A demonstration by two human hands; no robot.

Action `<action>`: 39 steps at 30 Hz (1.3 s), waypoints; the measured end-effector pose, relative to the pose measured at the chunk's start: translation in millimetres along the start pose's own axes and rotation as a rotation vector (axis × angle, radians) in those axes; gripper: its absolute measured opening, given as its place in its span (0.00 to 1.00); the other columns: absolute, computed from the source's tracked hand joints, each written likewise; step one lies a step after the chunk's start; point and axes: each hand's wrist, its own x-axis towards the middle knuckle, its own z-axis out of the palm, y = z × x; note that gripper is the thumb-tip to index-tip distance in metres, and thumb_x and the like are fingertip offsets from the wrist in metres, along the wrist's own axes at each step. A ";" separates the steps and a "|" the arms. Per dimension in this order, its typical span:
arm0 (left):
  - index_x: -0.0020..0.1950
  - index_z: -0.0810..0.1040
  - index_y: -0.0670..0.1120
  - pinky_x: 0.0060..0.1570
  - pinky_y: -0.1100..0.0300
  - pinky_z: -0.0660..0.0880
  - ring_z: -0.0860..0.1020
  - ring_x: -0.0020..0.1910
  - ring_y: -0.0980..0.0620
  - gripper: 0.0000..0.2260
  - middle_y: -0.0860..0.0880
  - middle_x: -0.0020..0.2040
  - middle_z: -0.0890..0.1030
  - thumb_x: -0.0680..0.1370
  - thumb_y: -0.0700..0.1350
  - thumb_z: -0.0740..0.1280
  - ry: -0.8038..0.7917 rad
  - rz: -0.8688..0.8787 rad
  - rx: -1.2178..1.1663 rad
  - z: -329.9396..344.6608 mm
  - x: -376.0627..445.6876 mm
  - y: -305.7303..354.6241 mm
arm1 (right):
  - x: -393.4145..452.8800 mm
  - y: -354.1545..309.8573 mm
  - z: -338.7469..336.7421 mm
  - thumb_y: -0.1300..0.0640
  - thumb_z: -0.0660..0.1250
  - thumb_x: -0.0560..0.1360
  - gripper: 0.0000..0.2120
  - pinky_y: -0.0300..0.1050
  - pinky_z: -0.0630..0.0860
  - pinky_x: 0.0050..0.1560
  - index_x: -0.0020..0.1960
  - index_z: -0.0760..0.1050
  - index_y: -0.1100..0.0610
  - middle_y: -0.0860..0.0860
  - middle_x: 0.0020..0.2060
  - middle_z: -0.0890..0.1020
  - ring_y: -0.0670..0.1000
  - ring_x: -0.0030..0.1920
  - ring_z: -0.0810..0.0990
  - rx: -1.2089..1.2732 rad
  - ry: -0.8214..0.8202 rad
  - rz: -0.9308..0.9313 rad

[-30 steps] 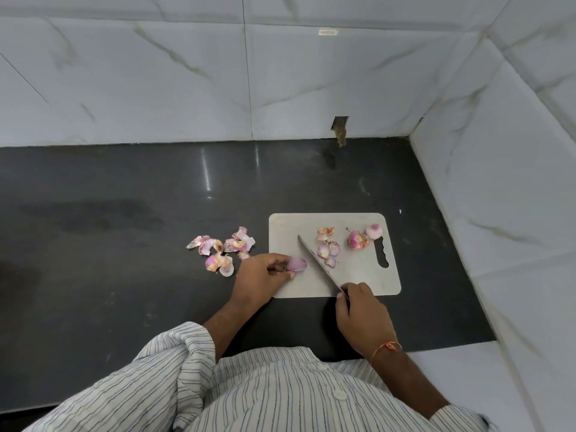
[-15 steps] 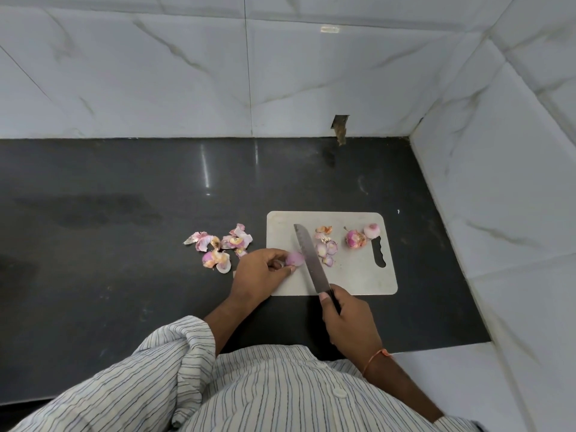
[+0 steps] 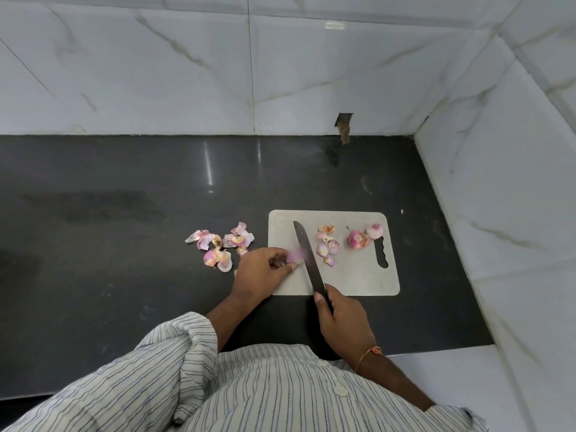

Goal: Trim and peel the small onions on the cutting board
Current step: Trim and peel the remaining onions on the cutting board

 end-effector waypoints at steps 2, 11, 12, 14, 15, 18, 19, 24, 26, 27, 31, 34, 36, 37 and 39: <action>0.58 0.89 0.53 0.51 0.56 0.85 0.85 0.44 0.62 0.12 0.60 0.46 0.88 0.76 0.52 0.81 -0.002 0.003 0.004 -1.0 -0.3 -0.2 | 0.4 -1.4 -0.9 0.48 0.61 0.86 0.09 0.48 0.79 0.44 0.55 0.77 0.51 0.43 0.38 0.80 0.46 0.39 0.80 0.005 -0.004 0.000; 0.59 0.89 0.53 0.52 0.59 0.82 0.84 0.47 0.61 0.13 0.59 0.50 0.88 0.75 0.49 0.81 0.004 0.159 0.111 -5.7 -2.6 -2.7 | 10.4 -14.6 -14.0 0.48 0.60 0.86 0.12 0.59 0.80 0.46 0.50 0.75 0.54 0.51 0.37 0.82 0.55 0.40 0.81 -0.046 -0.055 0.048; 0.60 0.89 0.53 0.53 0.60 0.81 0.83 0.48 0.62 0.13 0.58 0.51 0.88 0.76 0.49 0.81 0.005 0.190 0.131 -6.2 -2.5 -3.2 | 11.6 -16.7 -16.4 0.47 0.60 0.86 0.12 0.59 0.80 0.46 0.50 0.75 0.54 0.52 0.38 0.83 0.57 0.40 0.82 -0.047 -0.068 0.060; 0.60 0.89 0.52 0.54 0.63 0.78 0.80 0.50 0.64 0.13 0.57 0.53 0.89 0.76 0.48 0.80 0.014 0.256 0.172 -7.1 -2.9 -3.9 | 13.4 -21.8 -21.9 0.47 0.60 0.86 0.13 0.60 0.82 0.44 0.49 0.75 0.53 0.53 0.37 0.83 0.58 0.38 0.83 -0.052 -0.092 0.086; 0.60 0.89 0.51 0.55 0.64 0.77 0.80 0.51 0.64 0.13 0.56 0.54 0.89 0.76 0.48 0.80 0.024 0.281 0.179 -7.4 -3.1 -4.9 | 14.3 -24.4 -24.8 0.46 0.59 0.86 0.13 0.60 0.82 0.43 0.49 0.75 0.53 0.53 0.37 0.83 0.58 0.37 0.83 -0.058 -0.104 0.096; 0.59 0.89 0.51 0.54 0.62 0.79 0.82 0.51 0.61 0.12 0.55 0.54 0.89 0.76 0.48 0.80 0.037 0.335 0.194 -8.1 -3.6 -6.5 | 17.5 -34.7 -34.7 0.47 0.59 0.86 0.14 0.59 0.84 0.44 0.48 0.75 0.54 0.53 0.37 0.83 0.57 0.36 0.82 -0.087 -0.153 0.118; 0.58 0.89 0.50 0.54 0.62 0.79 0.83 0.51 0.60 0.11 0.55 0.54 0.89 0.77 0.48 0.80 0.033 0.358 0.207 -8.4 -3.7 -6.5 | 19.0 -37.5 -38.0 0.47 0.59 0.86 0.14 0.58 0.84 0.46 0.48 0.75 0.55 0.54 0.37 0.82 0.57 0.35 0.82 -0.100 -0.171 0.127; 0.58 0.90 0.50 0.53 0.65 0.79 0.85 0.51 0.58 0.10 0.54 0.54 0.89 0.77 0.47 0.80 0.006 0.429 0.231 -9.5 -3.3 -8.0 | 24.8 -46.1 -54.4 0.50 0.58 0.86 0.15 0.48 0.80 0.34 0.48 0.75 0.59 0.55 0.32 0.81 0.56 0.28 0.81 -0.103 -0.261 0.183; 0.58 0.89 0.51 0.53 0.68 0.78 0.84 0.51 0.60 0.10 0.55 0.54 0.89 0.77 0.48 0.80 -0.005 0.431 0.225 -8.8 -2.7 -9.3 | 25.4 -46.9 -56.7 0.50 0.58 0.86 0.16 0.45 0.77 0.28 0.47 0.74 0.59 0.56 0.30 0.81 0.57 0.24 0.81 -0.083 -0.271 0.192; 0.58 0.89 0.52 0.52 0.67 0.78 0.84 0.51 0.60 0.10 0.55 0.54 0.89 0.77 0.49 0.80 -0.009 0.411 0.212 -8.4 -2.7 -10.0 | 25.6 -46.3 -55.7 0.50 0.58 0.86 0.16 0.45 0.78 0.28 0.47 0.74 0.59 0.56 0.30 0.81 0.58 0.24 0.82 -0.076 -0.260 0.187; 0.61 0.89 0.53 0.49 0.75 0.71 0.80 0.47 0.65 0.13 0.56 0.54 0.89 0.77 0.51 0.79 -0.003 0.312 0.193 -7.3 -4.1 -8.7 | 20.8 -40.8 -40.9 0.48 0.58 0.86 0.15 0.52 0.84 0.36 0.45 0.73 0.53 0.55 0.29 0.82 0.55 0.26 0.83 -0.035 -0.200 0.168; 0.62 0.89 0.53 0.47 0.77 0.70 0.80 0.44 0.67 0.13 0.58 0.52 0.89 0.78 0.53 0.78 -0.004 0.250 0.170 -4.4 -4.1 -5.3 | 18.0 -35.3 -26.8 0.47 0.59 0.86 0.14 0.56 0.84 0.39 0.44 0.72 0.50 0.52 0.31 0.82 0.54 0.28 0.83 -0.002 -0.136 0.151; 0.61 0.89 0.53 0.46 0.69 0.77 0.83 0.45 0.66 0.14 0.60 0.49 0.89 0.78 0.56 0.78 -0.018 0.176 0.122 -2.8 -1.6 -5.5 | 18.5 -31.7 -18.4 0.45 0.59 0.85 0.13 0.60 0.84 0.41 0.46 0.73 0.51 0.51 0.32 0.83 0.55 0.32 0.84 -0.005 -0.106 0.141; 0.60 0.89 0.53 0.47 0.64 0.80 0.84 0.45 0.64 0.15 0.60 0.48 0.89 0.77 0.57 0.78 -0.027 0.137 0.106 -2.2 0.1 -6.4 | 19.6 -29.6 -14.3 0.45 0.59 0.85 0.13 0.60 0.84 0.42 0.46 0.73 0.51 0.52 0.33 0.83 0.55 0.34 0.85 -0.003 -0.100 0.137; 0.59 0.89 0.52 0.48 0.58 0.83 0.85 0.45 0.63 0.16 0.60 0.47 0.89 0.76 0.58 0.79 -0.036 0.084 0.090 -1.5 2.7 -6.0 | 20.4 -25.9 -8.1 0.44 0.58 0.85 0.13 0.59 0.84 0.43 0.47 0.73 0.49 0.51 0.35 0.84 0.55 0.35 0.85 0.010 -0.074 0.124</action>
